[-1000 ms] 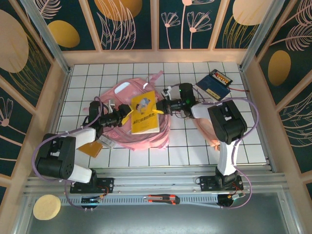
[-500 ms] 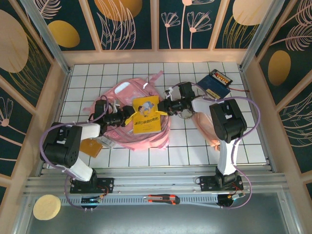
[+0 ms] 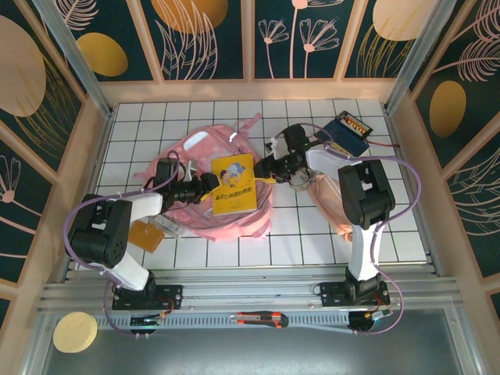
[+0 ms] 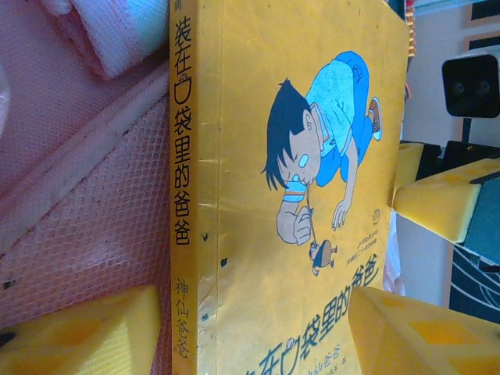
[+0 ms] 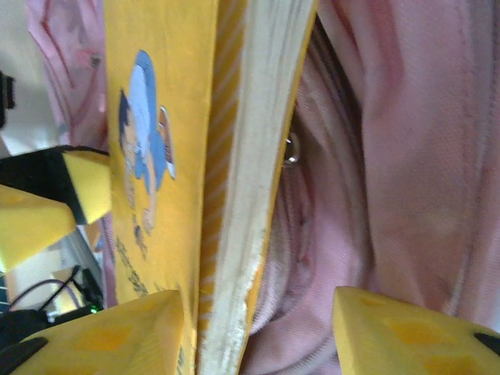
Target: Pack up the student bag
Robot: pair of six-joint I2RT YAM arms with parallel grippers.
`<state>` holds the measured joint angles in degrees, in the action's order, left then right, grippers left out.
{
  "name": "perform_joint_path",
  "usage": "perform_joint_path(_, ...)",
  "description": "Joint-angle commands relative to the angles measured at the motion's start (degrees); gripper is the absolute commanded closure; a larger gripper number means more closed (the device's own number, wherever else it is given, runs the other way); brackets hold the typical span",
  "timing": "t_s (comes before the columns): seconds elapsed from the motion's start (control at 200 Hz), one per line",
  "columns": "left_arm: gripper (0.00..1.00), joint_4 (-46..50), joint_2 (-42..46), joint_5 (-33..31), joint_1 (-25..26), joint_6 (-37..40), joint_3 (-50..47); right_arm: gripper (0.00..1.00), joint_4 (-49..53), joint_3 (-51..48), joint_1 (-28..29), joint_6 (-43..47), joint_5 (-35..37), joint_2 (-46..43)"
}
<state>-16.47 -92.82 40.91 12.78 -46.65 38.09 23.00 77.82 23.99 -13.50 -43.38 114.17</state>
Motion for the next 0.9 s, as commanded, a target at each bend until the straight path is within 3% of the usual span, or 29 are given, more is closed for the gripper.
perform_joint_path(0.0, 0.35, 5.0, -1.8, -2.9, -0.2, 2.8, 0.5, 0.44, 6.2, 0.5, 0.5, 2.9, 3.8, 1.3)
perform_joint_path(0.195, 0.36, 5.0, -3.2, -2.5, 0.6, 3.0, 1.6, 0.44, -2.2, 0.9, 4.3, 0.3, -5.4, 3.1)
perform_joint_path(0.34, 0.44, 4.7, -4.7, -2.1, 1.7, 3.0, 3.2, 0.45, -7.5, 1.0, 5.9, -3.3, -8.4, 3.2)
perform_joint_path(0.495, 0.54, 4.0, -7.5, -0.7, 3.6, 3.0, 6.2, 0.46, -9.4, -0.4, 6.1, -5.3, -8.1, 1.5)
perform_joint_path(0.896, 0.60, 1.3, -9.5, 2.8, 6.1, 2.1, 10.1, 0.50, -14.8, -6.0, 5.3, -9.6, -4.6, -3.3)
